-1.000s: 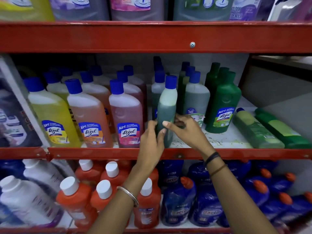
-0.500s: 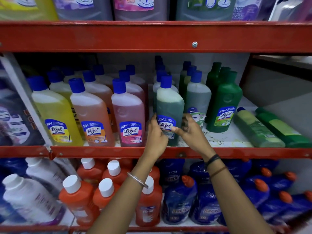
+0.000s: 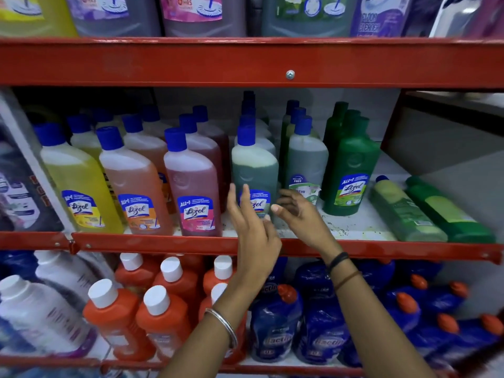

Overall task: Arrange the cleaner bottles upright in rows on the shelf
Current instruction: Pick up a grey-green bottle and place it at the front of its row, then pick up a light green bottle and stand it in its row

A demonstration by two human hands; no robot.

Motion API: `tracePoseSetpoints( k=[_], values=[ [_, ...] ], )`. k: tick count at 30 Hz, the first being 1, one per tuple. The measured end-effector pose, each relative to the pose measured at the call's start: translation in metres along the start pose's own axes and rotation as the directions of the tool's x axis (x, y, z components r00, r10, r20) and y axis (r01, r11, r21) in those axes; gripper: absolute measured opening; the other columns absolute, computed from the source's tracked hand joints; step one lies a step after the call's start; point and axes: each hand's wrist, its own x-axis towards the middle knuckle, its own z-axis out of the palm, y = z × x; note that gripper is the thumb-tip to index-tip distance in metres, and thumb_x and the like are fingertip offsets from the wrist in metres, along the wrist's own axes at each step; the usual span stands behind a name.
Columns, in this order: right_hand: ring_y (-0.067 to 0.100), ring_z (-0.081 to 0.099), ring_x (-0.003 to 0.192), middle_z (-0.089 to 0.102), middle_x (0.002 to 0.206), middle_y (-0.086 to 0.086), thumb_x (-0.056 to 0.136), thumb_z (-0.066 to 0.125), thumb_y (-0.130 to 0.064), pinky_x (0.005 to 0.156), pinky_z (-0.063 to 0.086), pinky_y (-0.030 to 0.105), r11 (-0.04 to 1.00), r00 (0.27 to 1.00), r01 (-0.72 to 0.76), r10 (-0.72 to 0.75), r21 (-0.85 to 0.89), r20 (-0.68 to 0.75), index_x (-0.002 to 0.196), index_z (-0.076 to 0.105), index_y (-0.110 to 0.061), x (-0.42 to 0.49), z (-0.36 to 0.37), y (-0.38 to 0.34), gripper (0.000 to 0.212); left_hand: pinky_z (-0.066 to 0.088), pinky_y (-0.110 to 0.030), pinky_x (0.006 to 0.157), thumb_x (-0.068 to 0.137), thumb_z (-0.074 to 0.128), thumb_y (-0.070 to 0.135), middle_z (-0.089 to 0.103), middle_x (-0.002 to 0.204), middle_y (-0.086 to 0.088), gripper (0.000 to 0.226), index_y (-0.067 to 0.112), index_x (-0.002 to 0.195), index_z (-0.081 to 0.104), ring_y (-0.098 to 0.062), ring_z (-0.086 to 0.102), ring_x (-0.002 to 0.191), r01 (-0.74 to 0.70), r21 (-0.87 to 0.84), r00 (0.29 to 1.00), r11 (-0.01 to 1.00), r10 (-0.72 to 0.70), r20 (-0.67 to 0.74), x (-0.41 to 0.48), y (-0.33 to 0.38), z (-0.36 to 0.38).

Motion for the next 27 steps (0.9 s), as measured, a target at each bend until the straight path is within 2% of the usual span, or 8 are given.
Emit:
tracePoseSetpoints(
  k=[4,8,10,13,15,18,22,27],
  values=[
    [0.015,0.065,0.094,0.068,0.1,0.002,0.085,0.064,-0.021,0.087,0.051,0.031,0.997,0.977,0.067,-0.071,-0.028,-0.199,0.109,0.059,-0.014,-0.021,-0.056,0.003,0.026,0.025,-0.016,0.11,0.083,0.045,-0.006,0.024,0.147,-0.014,0.054,0.008,0.134,0.032,-0.009,0.03,0.136,-0.185,-0.189,0.981,0.964,0.192,0.015,-0.011,0.038,0.037],
    [0.018,0.064,0.089,0.068,0.094,0.005,0.086,0.063,-0.019,0.078,0.046,0.025,0.97,0.908,-0.043,-0.062,-0.238,-0.415,0.105,0.062,-0.008,-0.044,-0.14,0.018,0.022,0.032,-0.023,0.107,0.083,0.049,0.0,0.039,0.132,-0.013,0.047,0.007,0.128,0.038,-0.014,0.038,0.125,-0.057,-0.221,0.969,0.974,0.107,0.222,-0.01,0.062,0.101],
    [0.026,0.063,0.095,0.068,0.1,0.013,0.085,0.064,-0.019,0.078,0.044,0.027,0.933,0.885,-0.149,-0.022,-0.327,-0.466,0.105,0.063,-0.002,-0.052,-0.177,0.031,0.026,0.032,-0.032,0.108,0.084,0.054,0.009,0.039,0.132,-0.017,0.05,0.005,0.13,0.035,-0.028,0.038,0.126,0.033,-0.12,0.895,0.992,0.024,0.445,-0.009,0.07,0.14],
    [0.037,0.059,0.107,0.064,0.114,0.024,0.086,0.061,-0.017,0.088,0.045,0.039,0.821,0.894,-0.302,0.067,-0.484,-0.443,0.112,0.059,0.004,-0.057,-0.208,0.049,0.033,0.035,-0.034,0.104,0.086,0.057,0.024,0.038,0.139,-0.022,0.058,0.003,0.133,0.03,-0.034,0.039,0.129,0.277,0.049,0.672,0.96,-0.23,0.704,-0.009,0.077,0.19],
    [0.041,0.058,0.107,0.062,0.114,0.029,0.087,0.056,-0.015,0.086,0.044,0.042,0.728,0.906,-0.363,0.127,-0.582,-0.405,0.112,0.055,0.005,-0.056,-0.217,0.059,0.032,0.044,-0.038,0.099,0.088,0.054,0.029,0.048,0.132,-0.023,0.052,0.002,0.128,0.033,-0.035,0.048,0.122,0.354,0.092,0.619,0.931,-0.307,0.723,-0.01,0.081,0.216],
    [0.043,0.059,0.101,0.063,0.108,0.032,0.085,0.049,-0.008,0.079,0.044,0.041,0.619,0.909,-0.399,0.174,-0.676,-0.378,0.103,0.054,0.005,-0.05,-0.22,0.061,0.022,0.047,-0.041,0.094,0.09,0.048,0.033,0.053,0.127,-0.023,0.047,0.001,0.122,0.039,-0.037,0.053,0.115,0.409,0.2,0.636,0.89,-0.435,0.637,-0.005,0.084,0.242],
    [0.044,0.055,0.106,0.06,0.112,0.031,0.084,0.048,-0.007,0.081,0.043,0.041,0.659,0.897,-0.428,0.227,-0.618,-0.379,0.104,0.056,0.003,-0.038,-0.222,0.053,0.024,0.05,-0.038,0.091,0.084,0.056,0.038,0.058,0.119,-0.017,0.043,0.007,0.113,0.05,-0.033,0.057,0.108,0.527,0.262,0.585,0.808,-0.569,0.579,0.013,0.089,0.256],
    [0.042,0.056,0.104,0.062,0.109,0.027,0.086,0.051,-0.018,0.076,0.041,0.038,0.696,0.891,-0.414,0.176,-0.587,-0.419,0.102,0.058,0.002,-0.029,-0.224,0.054,0.026,0.053,-0.027,0.066,0.07,0.073,0.041,0.067,0.104,-0.012,0.058,0.005,0.112,0.055,-0.021,0.067,0.087,0.734,0.047,0.498,0.678,-0.584,0.641,0.021,0.08,0.246]
  ],
)
